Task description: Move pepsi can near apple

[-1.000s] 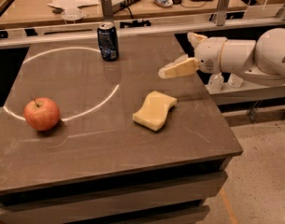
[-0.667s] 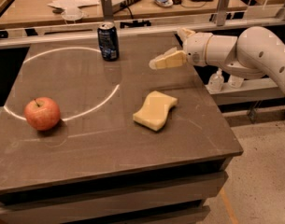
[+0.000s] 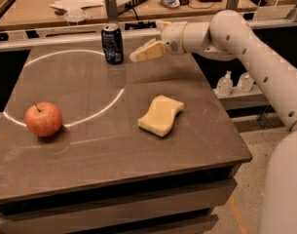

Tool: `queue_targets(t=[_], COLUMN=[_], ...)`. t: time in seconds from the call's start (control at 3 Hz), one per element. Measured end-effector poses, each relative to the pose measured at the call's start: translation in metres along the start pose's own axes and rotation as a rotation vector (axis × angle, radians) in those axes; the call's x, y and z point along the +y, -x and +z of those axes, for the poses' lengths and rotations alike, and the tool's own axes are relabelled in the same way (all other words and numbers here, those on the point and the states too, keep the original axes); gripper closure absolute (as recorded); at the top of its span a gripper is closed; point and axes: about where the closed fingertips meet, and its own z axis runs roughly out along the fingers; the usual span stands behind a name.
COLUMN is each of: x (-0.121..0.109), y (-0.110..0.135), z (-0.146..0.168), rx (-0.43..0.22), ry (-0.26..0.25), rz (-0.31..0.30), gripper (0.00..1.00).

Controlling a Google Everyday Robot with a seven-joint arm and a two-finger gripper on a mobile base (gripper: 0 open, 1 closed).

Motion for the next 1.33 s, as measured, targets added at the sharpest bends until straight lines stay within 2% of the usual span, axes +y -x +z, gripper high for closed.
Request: queue_targets(t=[0.33,0.67,1.0,1.33], x=[0.008,0.009,0.007,0.008], y=[0.001,0.004,0.003,-0.008], z=[0.043,0.078,0.095,0.099], rx=[0.007,0.007,-0.003,0.005], ry=[0.053,0.083,0.119,0.143], rz=[0.019,0.027,0.018,0.028], gripper=[0.00,0.02,0.25,0.56])
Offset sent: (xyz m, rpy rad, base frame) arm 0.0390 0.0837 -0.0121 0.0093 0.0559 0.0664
